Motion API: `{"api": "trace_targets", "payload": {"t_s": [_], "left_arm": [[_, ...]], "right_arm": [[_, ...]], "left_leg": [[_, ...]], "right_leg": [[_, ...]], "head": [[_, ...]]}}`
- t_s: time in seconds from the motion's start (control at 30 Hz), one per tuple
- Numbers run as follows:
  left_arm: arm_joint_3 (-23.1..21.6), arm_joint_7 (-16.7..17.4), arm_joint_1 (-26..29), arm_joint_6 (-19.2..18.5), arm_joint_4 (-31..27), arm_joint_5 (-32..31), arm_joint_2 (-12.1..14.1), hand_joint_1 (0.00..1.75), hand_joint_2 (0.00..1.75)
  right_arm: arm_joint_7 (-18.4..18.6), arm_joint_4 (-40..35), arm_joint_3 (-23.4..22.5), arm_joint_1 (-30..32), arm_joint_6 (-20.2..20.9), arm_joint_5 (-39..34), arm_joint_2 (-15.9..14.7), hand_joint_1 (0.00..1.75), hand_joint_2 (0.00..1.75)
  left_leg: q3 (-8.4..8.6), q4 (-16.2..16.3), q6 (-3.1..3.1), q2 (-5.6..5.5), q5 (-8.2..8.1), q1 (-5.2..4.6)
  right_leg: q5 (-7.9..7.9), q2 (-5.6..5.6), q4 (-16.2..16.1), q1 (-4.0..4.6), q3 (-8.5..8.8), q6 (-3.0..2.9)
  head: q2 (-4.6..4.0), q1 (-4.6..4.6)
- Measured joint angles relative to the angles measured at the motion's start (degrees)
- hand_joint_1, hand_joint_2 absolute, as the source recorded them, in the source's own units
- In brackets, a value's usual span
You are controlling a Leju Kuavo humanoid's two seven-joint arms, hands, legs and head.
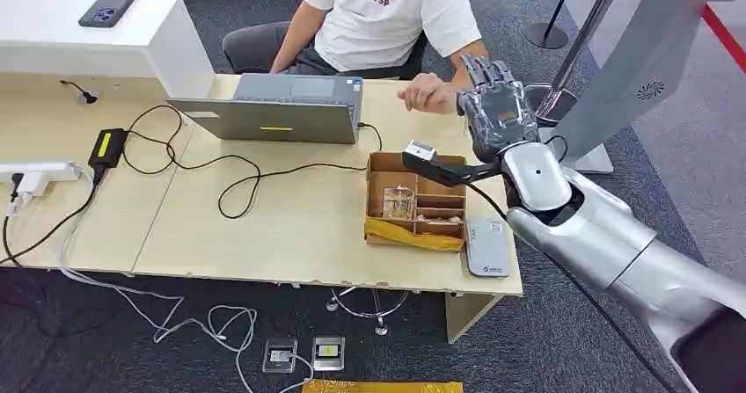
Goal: Pass the card to the sensor for recognition and then transmit it.
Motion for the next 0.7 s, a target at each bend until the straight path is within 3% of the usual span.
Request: {"api": "trace_targets", "payload": {"t_s": [0.2,0.3,0.47,0.7], "left_arm": [[0.0,0.0,0.0,0.1,0.0,0.5,0.1,0.00,0.00],[0.0,-0.2,0.0,0.3,0.0,1.4,0.1,0.00,0.00],[0.2,-0.2,0.2,0.6,0.0,2.9,0.0,0.00,0.00],[0.2,0.0,0.4,1.2,0.0,4.0,0.1,0.00,0.00]], "right_arm": [[0.0,0.4,0.6,-0.1,-1.1,-1.5,0.1,1.75,1.75],[0.2,0.5,0.1,0.8,-6.3,-4.7,0.1,1.75,1.75],[2.2,-1.8,-3.3,7.6,-14.8,-5.8,-2.4,1.75,1.75],[2.4,-6.0,-10.2,17.9,-16.6,-3.1,-6.0,1.75,1.75]], "left_leg": [[0.00,0.0,0.00,0.00,0.00,0.00],[0.05,0.0,0.00,0.03,0.00,0.00],[0.12,0.0,0.00,0.00,-0.01,0.00],[0.17,0.0,-0.03,0.23,-0.05,-0.02]], "right_leg": [[0.00,0.00,0.0,0.00,0.00,0.00],[0.00,0.04,0.0,0.00,-0.03,0.00],[-0.01,0.04,0.0,0.01,0.05,0.00],[0.00,0.17,0.0,-0.01,0.04,0.00]], "head": [[0.00,0.02],[0.00,0.00],[0.02,0.06],[0.00,0.00]]}}
